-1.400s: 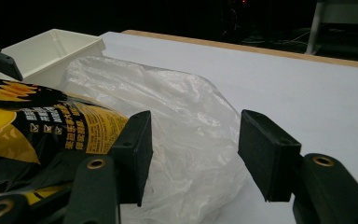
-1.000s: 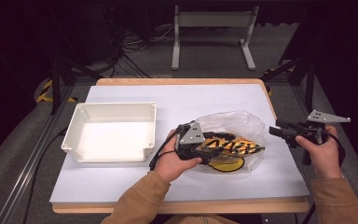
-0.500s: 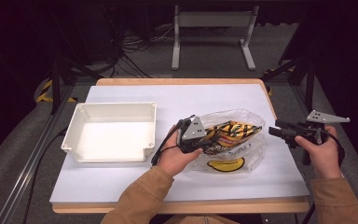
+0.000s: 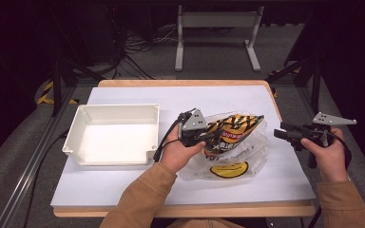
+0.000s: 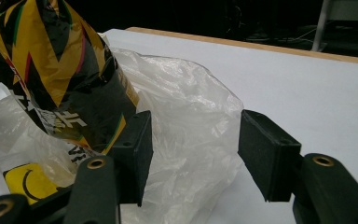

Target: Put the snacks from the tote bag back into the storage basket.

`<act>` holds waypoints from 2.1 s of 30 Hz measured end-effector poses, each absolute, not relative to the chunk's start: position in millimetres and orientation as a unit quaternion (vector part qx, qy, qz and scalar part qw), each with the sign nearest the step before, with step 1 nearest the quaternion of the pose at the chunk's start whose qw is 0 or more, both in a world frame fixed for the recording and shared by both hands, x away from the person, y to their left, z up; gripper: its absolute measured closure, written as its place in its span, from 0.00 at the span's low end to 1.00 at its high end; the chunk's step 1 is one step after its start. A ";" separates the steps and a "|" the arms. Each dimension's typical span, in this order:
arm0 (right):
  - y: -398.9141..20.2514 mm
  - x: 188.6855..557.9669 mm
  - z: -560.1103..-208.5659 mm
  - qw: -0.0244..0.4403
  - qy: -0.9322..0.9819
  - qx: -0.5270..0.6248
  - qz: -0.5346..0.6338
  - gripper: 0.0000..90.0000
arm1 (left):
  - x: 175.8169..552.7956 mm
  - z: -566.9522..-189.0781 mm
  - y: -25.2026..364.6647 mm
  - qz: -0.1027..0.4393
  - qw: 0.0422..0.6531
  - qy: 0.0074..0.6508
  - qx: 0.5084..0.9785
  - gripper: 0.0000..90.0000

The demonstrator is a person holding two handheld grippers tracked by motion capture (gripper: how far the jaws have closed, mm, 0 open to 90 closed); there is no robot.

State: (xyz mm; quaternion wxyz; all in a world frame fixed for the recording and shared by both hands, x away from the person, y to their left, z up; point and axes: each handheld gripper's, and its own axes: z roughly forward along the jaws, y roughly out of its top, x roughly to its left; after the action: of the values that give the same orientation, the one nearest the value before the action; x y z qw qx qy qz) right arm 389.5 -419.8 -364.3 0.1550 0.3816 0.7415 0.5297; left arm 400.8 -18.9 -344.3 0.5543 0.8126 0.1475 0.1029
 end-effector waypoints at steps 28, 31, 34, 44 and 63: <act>-415.3 386.4 -360.2 0.147 0.750 0.364 0.533 0.66 | 403.9 -289.8 -12.8 0.063 0.594 0.125 0.792 0.92; -414.7 386.1 -359.7 0.145 0.751 0.362 0.533 0.66 | 405.1 -283.1 -13.9 0.059 0.599 0.124 0.789 0.92; -414.2 385.6 -359.4 0.144 0.750 0.362 0.534 0.68 | 406.2 -277.3 -14.9 0.055 0.603 0.122 0.786 0.92; -413.6 385.1 -359.0 0.141 0.750 0.363 0.535 0.68 | 405.2 -260.0 -15.3 0.052 0.612 0.112 0.781 0.92; -410.4 385.3 -361.6 0.134 0.752 0.363 0.534 0.69 | 407.4 -237.8 23.1 0.049 0.621 0.118 0.773 0.92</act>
State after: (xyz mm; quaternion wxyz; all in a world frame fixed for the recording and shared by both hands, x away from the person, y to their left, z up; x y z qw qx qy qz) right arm 385.3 -410.4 -361.6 0.1337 0.3634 0.7518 0.5337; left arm 407.4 23.1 -237.8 0.6213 0.7731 0.1179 0.0494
